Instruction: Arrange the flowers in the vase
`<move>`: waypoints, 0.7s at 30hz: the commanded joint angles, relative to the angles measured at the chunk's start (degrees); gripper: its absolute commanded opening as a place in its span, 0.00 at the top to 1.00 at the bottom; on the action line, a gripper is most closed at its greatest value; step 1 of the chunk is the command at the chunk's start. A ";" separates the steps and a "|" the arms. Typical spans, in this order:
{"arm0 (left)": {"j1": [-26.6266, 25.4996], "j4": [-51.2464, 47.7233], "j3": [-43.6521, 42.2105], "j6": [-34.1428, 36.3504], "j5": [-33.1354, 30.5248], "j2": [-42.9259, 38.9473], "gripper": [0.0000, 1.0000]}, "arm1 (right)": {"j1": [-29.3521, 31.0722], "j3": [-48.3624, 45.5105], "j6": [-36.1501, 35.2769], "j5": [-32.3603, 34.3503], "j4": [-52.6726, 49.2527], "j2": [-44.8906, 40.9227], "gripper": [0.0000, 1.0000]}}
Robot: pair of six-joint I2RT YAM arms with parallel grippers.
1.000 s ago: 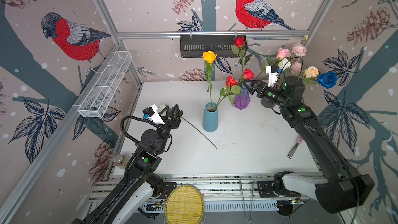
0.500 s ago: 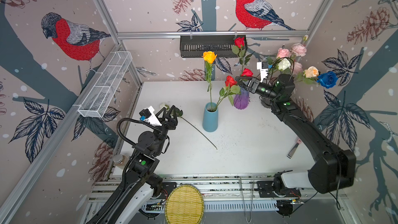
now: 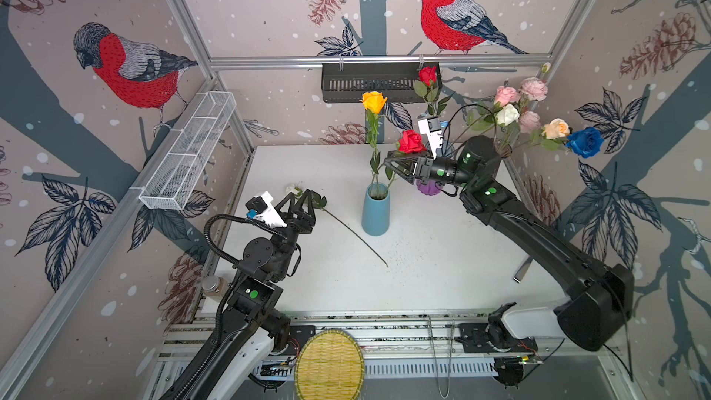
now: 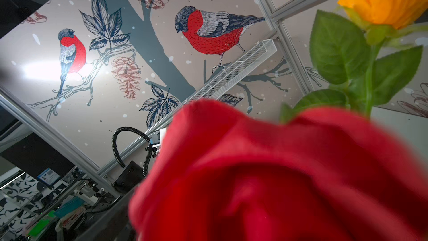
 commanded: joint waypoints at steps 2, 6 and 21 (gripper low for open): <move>0.08 0.99 0.37 -0.70 0.38 -0.16 0.38 | 2.48 5.40 -4.39 6.26 -9.03 3.40 0.09; 0.07 -0.13 0.71 -0.57 0.13 -1.22 0.38 | 2.91 8.11 -7.08 8.72 -13.56 4.21 0.05; 0.12 -1.56 0.81 0.19 -0.70 -3.05 0.38 | 1.50 9.40 -17.09 17.49 -29.31 -13.35 0.00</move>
